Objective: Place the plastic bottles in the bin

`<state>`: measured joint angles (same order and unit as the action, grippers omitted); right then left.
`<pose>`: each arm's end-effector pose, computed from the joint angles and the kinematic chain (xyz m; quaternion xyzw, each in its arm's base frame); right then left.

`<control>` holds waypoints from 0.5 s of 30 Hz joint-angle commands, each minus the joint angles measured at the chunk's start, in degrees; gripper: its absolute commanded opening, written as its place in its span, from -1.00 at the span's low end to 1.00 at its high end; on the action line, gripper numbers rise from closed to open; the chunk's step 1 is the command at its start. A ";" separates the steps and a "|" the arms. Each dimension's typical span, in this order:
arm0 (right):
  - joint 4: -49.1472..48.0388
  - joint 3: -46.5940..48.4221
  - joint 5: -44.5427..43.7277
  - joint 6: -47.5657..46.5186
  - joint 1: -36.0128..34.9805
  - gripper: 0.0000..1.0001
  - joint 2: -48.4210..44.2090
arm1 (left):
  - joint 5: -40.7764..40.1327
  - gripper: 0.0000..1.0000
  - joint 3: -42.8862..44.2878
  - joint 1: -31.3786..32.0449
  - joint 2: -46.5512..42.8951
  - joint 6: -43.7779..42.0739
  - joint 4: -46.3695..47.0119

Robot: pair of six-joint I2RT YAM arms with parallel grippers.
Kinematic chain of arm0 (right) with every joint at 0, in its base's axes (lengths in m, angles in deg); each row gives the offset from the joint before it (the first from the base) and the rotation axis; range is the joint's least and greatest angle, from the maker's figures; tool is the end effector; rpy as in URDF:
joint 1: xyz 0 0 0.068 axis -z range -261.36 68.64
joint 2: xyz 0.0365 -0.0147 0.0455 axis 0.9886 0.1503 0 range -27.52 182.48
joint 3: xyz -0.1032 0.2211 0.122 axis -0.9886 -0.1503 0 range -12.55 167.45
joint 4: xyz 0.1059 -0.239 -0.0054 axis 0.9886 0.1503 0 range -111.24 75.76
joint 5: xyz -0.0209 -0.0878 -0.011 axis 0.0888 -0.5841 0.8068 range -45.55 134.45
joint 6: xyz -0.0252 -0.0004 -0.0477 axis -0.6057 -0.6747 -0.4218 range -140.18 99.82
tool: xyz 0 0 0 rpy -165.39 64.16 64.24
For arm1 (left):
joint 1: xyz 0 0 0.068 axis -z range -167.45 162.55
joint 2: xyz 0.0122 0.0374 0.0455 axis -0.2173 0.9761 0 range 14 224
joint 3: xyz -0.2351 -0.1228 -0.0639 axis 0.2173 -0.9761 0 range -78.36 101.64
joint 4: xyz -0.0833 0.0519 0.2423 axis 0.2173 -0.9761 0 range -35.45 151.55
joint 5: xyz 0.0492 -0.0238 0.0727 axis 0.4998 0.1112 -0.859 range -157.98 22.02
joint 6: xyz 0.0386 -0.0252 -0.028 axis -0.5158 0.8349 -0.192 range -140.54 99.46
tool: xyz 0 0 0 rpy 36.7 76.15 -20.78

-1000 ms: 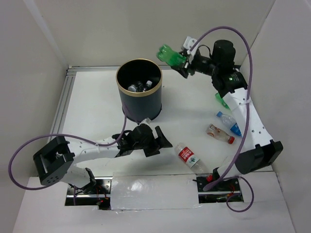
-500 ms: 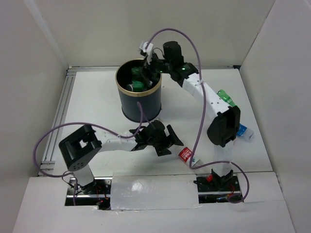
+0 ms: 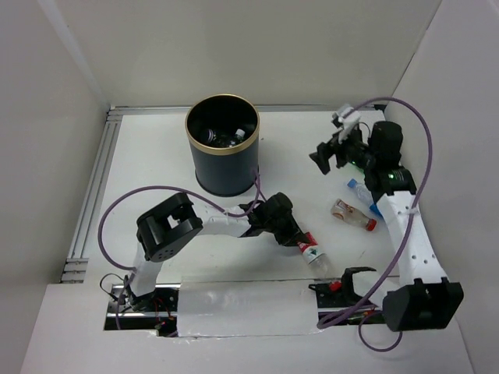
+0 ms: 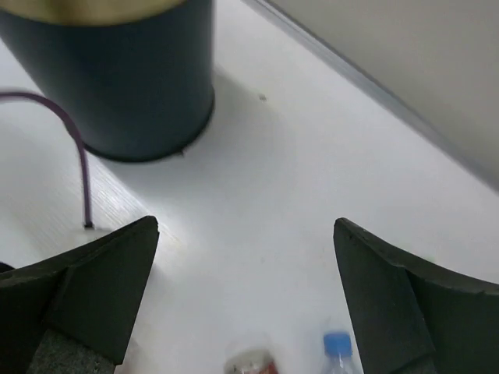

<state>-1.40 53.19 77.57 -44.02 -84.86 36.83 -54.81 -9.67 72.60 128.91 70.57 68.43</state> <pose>0.2462 0.0346 0.3845 -0.3457 0.7162 0.1288 0.5923 0.2066 -0.3750 0.1487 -0.1932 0.8783 -0.4374 0.0054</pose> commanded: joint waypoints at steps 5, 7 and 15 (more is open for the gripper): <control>8.98 -11.06 2.73 -4.46 18.08 0.36 -7.31 | -4.01 -1.00 0.13 0.33 -10.13 -9.45 -9.14; 9.78 -12.38 3.61 -5.68 21.77 -0.14 -7.84 | -9.46 -1.00 1.97 0.33 -16.98 -15.40 -12.83; 15.22 -14.93 6.87 -14.48 29.08 0.76 -6.71 | -25.99 -1.00 17.06 -8.25 -30.62 -35.02 -28.84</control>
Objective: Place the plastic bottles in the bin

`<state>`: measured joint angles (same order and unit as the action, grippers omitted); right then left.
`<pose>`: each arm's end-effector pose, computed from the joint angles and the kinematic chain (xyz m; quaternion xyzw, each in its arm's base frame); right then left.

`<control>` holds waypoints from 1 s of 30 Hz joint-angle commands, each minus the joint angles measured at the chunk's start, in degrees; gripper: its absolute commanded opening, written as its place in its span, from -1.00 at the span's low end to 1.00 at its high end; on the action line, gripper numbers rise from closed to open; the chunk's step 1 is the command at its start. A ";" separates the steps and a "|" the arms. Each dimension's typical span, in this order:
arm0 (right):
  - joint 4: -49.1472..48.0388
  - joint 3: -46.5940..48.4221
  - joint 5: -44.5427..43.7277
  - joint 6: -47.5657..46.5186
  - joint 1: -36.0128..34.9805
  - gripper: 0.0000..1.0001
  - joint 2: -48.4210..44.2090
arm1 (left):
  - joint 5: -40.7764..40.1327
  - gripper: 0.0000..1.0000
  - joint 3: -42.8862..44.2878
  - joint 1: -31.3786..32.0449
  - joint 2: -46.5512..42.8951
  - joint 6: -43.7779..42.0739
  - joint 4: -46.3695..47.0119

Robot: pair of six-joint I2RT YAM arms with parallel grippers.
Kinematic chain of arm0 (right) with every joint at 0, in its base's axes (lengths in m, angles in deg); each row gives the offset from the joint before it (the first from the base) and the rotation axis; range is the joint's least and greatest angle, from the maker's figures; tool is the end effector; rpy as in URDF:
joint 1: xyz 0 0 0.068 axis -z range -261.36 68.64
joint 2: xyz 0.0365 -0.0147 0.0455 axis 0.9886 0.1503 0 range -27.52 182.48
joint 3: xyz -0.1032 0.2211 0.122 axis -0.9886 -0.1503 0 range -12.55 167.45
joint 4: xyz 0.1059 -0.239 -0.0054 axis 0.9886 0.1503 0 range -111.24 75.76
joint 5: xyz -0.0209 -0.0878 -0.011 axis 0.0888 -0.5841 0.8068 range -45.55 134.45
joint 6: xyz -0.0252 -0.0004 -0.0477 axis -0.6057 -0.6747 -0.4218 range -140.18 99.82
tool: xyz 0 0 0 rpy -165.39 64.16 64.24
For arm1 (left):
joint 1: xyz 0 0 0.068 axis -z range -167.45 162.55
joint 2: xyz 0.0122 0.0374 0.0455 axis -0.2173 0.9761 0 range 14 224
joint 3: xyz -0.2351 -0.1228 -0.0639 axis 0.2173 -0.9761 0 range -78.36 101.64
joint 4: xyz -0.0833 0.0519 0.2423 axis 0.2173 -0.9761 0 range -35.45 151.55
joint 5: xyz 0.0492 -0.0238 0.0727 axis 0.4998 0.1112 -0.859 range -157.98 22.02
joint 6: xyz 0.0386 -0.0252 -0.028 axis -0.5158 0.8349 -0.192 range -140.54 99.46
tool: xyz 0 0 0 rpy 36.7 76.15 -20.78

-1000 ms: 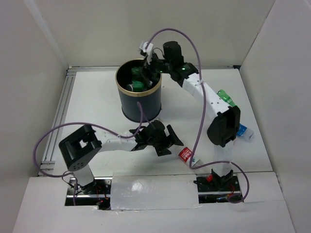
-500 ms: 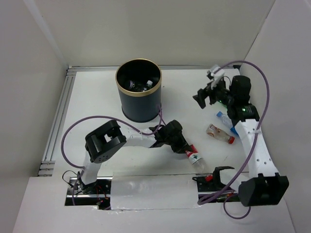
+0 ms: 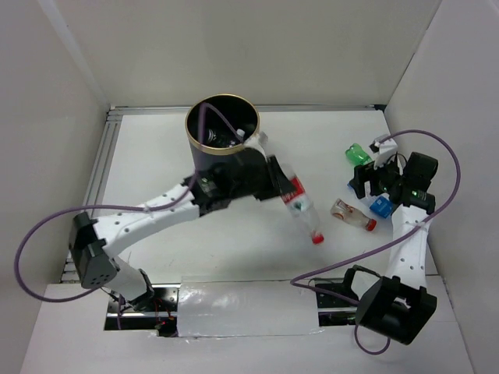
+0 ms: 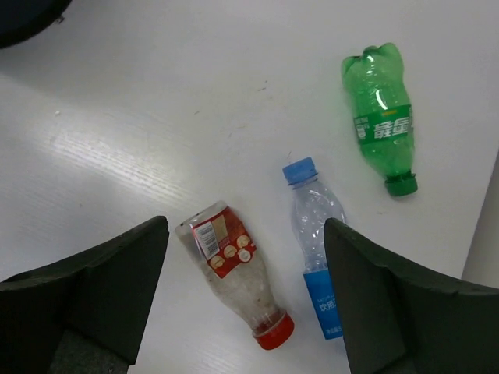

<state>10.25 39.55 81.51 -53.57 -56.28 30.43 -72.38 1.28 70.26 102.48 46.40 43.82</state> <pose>0.2005 -0.0701 0.3098 -0.2022 0.8373 0.0433 0.5061 0.1957 -0.3048 0.3500 -0.0885 0.8457 -0.4500 0.2728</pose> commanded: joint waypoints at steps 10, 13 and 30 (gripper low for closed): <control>11.32 -5.16 7.06 -19.08 0.50 0.89 3.56 | -25.55 -0.92 15.29 -22.09 -7.19 -24.21 0.85; 13.42 -4.64 6.37 -22.06 0.50 0.94 5.67 | -30.49 -0.84 15.29 -26.15 -5.69 -27.99 2.09; -1.07 -12.11 -13.67 -20.06 -11.81 0.99 14.64 | -32.97 0.93 16.86 -30.20 0.98 -40.65 0.35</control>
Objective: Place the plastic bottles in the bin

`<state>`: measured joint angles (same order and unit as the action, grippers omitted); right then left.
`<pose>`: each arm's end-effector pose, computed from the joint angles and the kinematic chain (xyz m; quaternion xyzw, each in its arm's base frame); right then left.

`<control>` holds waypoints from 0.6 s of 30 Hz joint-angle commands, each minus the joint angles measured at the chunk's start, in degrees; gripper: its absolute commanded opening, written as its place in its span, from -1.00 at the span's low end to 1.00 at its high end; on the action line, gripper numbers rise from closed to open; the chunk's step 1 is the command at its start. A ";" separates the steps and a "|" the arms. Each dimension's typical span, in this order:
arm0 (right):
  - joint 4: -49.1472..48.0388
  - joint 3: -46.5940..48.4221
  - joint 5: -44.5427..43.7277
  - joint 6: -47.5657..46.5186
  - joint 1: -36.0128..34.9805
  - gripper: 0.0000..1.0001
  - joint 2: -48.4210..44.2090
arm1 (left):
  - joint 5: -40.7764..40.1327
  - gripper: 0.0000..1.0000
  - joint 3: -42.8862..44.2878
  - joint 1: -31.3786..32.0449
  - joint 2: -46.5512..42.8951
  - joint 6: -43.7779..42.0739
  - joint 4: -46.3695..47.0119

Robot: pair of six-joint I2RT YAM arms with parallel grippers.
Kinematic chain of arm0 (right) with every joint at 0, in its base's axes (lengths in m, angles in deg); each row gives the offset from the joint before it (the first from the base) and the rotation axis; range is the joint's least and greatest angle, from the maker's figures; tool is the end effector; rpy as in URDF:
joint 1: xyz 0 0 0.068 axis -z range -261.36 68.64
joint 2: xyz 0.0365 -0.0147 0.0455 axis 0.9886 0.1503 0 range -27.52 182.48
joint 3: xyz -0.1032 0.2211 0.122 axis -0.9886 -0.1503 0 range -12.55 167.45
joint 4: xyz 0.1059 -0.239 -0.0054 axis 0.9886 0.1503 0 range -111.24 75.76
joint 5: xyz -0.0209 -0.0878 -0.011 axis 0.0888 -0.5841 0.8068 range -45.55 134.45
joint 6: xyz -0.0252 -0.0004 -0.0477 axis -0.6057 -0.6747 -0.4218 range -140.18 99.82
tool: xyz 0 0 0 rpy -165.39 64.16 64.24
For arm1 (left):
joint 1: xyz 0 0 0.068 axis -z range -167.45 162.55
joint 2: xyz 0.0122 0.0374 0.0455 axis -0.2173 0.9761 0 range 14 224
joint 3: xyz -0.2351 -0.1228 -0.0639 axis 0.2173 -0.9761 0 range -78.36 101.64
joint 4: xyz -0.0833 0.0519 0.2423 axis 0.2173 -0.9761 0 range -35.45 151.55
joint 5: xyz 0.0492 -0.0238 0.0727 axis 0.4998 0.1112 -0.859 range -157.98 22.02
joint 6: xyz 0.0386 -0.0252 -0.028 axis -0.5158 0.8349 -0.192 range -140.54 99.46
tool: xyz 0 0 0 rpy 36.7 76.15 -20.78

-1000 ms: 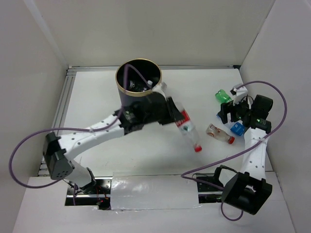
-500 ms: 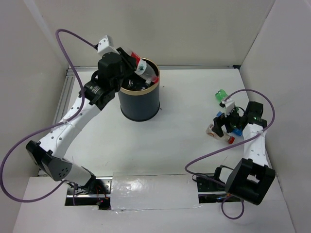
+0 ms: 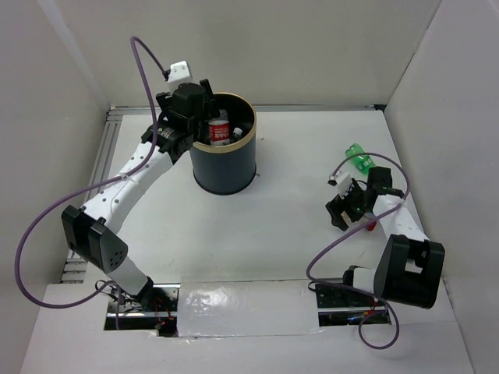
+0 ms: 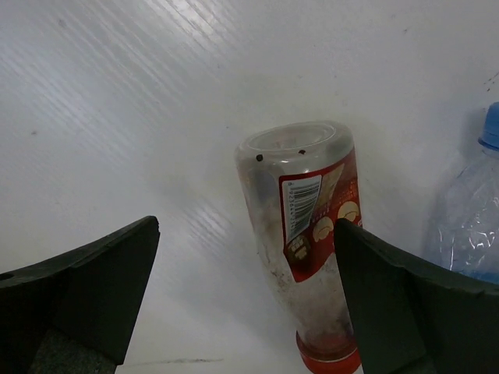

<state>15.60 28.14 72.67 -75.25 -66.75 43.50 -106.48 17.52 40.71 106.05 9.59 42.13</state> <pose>0.2141 -0.0384 0.1940 -0.3740 0.8753 0.0866 0.2940 0.3348 -0.1542 0.4261 -0.2123 0.7485 -0.0486 0.6264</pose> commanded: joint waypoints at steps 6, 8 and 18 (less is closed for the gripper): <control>-9.33 -3.25 -10.29 1.02 -4.06 0.73 3.86 | 6.05 0.99 -7.26 3.73 -10.12 -6.65 4.29; -9.33 -4.29 -11.00 0.49 -4.06 0.41 4.56 | 9.13 0.99 -10.60 7.32 -16.53 -10.34 7.71; 3.23 19.71 10.83 -0.14 -9.75 -0.81 2.28 | 34.55 0.99 -49.24 20.33 -36.14 -5.45 20.38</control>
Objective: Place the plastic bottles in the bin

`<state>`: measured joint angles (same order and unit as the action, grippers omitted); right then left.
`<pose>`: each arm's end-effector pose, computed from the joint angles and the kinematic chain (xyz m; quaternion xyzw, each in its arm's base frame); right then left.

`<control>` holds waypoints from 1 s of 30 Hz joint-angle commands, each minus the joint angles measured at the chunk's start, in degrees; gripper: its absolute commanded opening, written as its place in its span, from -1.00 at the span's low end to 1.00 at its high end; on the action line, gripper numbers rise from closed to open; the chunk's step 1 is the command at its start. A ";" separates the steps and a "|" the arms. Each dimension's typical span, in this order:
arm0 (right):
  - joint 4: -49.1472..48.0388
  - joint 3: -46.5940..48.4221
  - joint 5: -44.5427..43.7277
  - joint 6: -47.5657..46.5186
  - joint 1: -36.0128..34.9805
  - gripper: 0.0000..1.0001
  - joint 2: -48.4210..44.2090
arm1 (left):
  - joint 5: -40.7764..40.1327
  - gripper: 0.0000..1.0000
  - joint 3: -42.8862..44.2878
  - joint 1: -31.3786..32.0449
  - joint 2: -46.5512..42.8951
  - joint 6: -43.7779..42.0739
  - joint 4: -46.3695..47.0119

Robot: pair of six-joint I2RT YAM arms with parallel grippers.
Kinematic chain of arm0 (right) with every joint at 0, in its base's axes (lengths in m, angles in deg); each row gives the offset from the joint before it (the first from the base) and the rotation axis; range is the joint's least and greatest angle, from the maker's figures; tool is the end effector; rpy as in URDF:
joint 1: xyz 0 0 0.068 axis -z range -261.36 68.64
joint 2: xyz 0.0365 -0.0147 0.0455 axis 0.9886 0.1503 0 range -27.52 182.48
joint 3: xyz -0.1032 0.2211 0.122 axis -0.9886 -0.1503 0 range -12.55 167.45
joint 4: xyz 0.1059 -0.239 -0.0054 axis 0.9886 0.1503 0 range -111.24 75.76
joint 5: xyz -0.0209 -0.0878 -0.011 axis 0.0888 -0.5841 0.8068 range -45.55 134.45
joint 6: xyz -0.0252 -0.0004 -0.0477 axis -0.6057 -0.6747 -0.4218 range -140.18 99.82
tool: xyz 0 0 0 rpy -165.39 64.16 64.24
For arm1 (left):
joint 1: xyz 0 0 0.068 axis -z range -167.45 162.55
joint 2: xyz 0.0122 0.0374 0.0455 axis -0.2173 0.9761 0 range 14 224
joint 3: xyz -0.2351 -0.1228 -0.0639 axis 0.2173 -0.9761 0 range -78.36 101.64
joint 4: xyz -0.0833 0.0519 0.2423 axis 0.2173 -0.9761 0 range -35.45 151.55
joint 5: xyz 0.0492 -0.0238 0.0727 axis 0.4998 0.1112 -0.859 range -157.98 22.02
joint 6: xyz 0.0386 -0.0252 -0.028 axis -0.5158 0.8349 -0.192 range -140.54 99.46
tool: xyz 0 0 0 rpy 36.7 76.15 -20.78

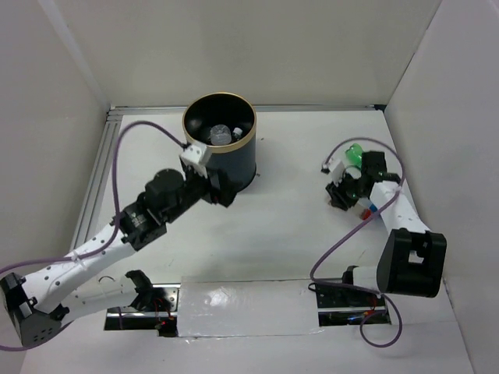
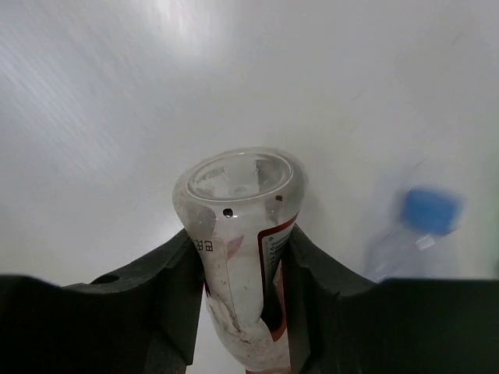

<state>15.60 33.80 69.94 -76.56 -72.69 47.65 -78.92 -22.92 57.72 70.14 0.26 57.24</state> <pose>0.2394 -0.0210 0.2064 -0.4282 0.8532 0.0714 0.2893 0.1649 -0.1564 0.3801 0.0920 0.7311 -0.3071 0.6022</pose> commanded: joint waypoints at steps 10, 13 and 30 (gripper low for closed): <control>-17.50 52.26 24.60 24.04 -25.79 -0.63 11.57 | -4.09 0.99 -22.66 14.15 -0.94 14.45 7.75; -21.71 61.04 23.38 28.51 -31.05 -0.55 18.67 | -6.02 0.99 -22.66 15.47 -0.94 15.76 6.61; -25.35 71.35 -3.41 39.06 -32.77 1.00 30.23 | -12.00 0.99 -19.50 17.67 2.47 19.90 0.19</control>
<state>-7.09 105.47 77.61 -40.48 -110.26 87.10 -88.43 -45.82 75.07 70.62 18.92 57.50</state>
